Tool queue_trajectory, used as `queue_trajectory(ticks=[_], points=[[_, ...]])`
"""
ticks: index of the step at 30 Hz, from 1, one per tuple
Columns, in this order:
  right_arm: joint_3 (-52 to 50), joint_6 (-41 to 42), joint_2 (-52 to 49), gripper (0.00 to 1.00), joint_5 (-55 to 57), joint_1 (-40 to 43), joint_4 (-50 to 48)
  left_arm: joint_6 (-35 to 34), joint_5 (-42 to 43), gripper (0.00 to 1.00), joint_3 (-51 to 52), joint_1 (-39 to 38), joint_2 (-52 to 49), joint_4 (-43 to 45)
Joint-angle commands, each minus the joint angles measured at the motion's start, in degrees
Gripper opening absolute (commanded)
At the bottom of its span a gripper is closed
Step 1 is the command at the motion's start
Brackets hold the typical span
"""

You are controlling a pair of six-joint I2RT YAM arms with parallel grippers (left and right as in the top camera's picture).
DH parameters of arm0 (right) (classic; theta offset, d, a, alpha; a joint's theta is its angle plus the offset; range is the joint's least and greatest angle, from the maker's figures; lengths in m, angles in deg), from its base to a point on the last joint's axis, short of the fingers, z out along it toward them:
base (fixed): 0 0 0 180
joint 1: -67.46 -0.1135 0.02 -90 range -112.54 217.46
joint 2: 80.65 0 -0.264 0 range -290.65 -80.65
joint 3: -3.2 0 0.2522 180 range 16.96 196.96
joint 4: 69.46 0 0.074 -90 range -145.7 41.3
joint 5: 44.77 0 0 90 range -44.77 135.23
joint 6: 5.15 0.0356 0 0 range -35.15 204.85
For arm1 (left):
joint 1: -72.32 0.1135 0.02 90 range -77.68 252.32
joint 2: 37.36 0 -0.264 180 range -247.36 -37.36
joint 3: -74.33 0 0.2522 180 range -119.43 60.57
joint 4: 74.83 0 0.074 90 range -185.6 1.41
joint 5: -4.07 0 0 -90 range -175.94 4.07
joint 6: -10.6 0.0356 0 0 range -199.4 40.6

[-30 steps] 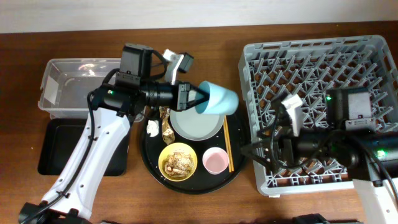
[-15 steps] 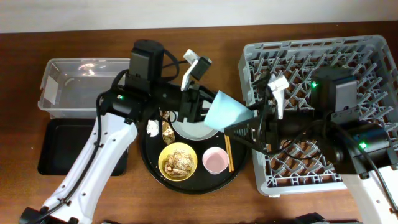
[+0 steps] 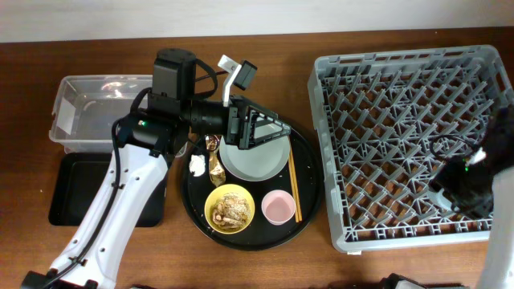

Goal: Sort waste into correct bins and load items into the dishwasher rack

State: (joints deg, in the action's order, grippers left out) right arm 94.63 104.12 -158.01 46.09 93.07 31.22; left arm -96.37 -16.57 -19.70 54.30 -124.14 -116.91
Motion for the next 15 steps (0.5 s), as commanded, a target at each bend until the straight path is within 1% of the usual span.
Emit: queue_trajectory(ticks=[1, 2, 3, 4, 5, 7, 8, 9, 10, 11, 12, 13, 14, 15], points=[[0.22, -2.29, -7.3, 0.42, -2.99, 0.39, -2.49, -0.17, -0.17, 1.0, -0.79, 0.09, 1.05, -0.44], [0.22, -2.32, -9.99, 0.46, -3.17, 0.39, -2.93, -0.17, -0.15, 1.0, -0.79, 0.09, 1.05, -0.55], [-0.26, -2.78, -12.33, 0.53, -3.21, 0.28, -2.99, -0.17, -0.15, 1.0, -0.79, 0.09, 1.05, -0.85], [-1.27, -2.73, -12.7, 0.71, -3.21, 0.28, -3.43, -0.17, -0.15, 1.0, -0.79, 0.09, 1.05, -0.83], [-3.61, -2.71, -12.7, 0.83, -3.19, 0.31, -5.6, -0.17, -0.13, 1.0, -0.79, 0.09, 1.05, -0.87], [-3.21, -2.71, -12.17, 0.86, -3.28, 0.28, -6.25, -0.17, 0.04, 1.0, -0.79, 0.09, 1.05, -0.87], [-1.62, -4.35, -10.86, 0.86, -6.21, 0.28, -5.7, -0.17, 0.04, 1.0, -0.79, 0.09, 1.05, -0.87], [-0.24, -10.25, -8.74, 0.86, -14.01, 0.11, -4.85, -0.13, -0.13, 1.0, -0.79, 0.09, 1.07, -0.85], [0.98, -19.32, -3.48, 0.86, -27.78, -0.96, -4.66, -0.11, -1.18, 1.0, -0.79, 0.09, 1.44, -0.87], [1.2, -22.47, 2.47, 0.86, -37.2, -3.32, -4.96, -0.09, -4.0, 1.0, -0.79, 0.11, 2.47, -1.38], [1.2, -22.21, 10.43, 0.86, -38.93, -8.94, -6.08, 0.76, -11.78, 1.0, -0.79, 0.61, 5.03, -4.37], [1.2, -20.39, 14.71, 0.86, -37.03, -13.86, -6.23, 3.04, -23.52, 1.0, -0.79, 0.72, 8.44, -10.43], [1.2, -13.94, 18.8, 0.85, -28.89, -21.24, -6.25, 3.78, -41.2, 1.0, -0.79, 0.57, 12.92, -19.3], [1.2, -10.45, 19.74, 0.85, -24.72, -25.14, -6.47, 3.74, -48.63, 1.0, -0.79, 0.63, 14.91, -23.41]])
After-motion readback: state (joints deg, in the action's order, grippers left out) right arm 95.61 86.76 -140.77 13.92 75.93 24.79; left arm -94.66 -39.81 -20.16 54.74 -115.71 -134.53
